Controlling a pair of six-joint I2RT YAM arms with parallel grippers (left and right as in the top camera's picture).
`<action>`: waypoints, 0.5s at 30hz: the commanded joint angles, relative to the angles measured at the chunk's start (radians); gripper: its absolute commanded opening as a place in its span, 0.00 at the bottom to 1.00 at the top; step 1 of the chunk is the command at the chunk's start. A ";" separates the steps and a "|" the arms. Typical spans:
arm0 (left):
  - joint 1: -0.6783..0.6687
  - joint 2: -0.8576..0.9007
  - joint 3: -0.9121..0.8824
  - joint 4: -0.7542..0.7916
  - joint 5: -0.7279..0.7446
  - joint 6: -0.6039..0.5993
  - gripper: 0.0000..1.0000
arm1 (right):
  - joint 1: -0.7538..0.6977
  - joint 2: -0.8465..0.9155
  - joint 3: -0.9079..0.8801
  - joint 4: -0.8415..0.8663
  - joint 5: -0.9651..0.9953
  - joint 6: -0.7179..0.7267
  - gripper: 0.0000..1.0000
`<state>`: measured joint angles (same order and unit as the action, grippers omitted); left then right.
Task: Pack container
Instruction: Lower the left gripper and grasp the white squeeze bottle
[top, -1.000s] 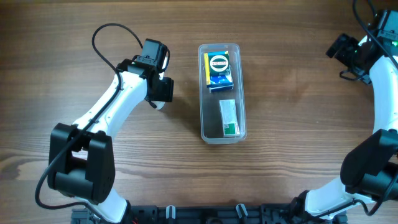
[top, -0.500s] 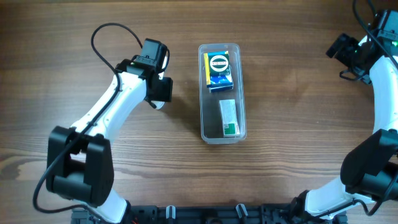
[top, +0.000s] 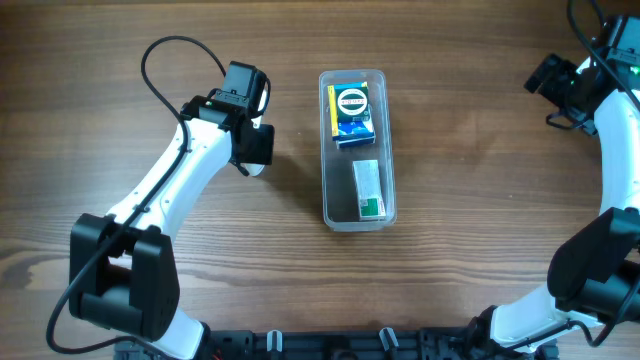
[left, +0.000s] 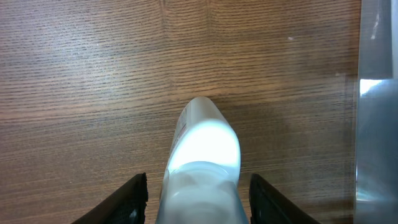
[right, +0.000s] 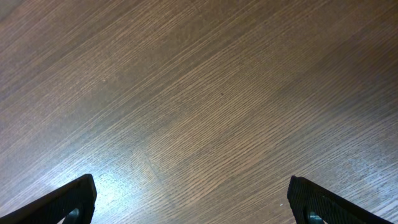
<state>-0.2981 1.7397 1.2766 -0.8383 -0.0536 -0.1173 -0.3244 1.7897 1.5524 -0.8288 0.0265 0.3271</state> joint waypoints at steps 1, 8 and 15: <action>0.005 -0.018 0.005 0.000 0.012 0.006 0.54 | 0.000 0.002 -0.005 0.003 -0.006 -0.010 1.00; 0.005 -0.006 0.005 0.023 0.021 0.036 0.56 | 0.000 0.002 -0.005 0.003 -0.006 -0.010 1.00; 0.005 0.008 0.005 0.030 0.020 0.044 0.56 | 0.000 0.002 -0.005 0.003 -0.006 -0.010 1.00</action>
<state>-0.2981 1.7397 1.2766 -0.8181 -0.0502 -0.1051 -0.3244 1.7897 1.5524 -0.8288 0.0261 0.3271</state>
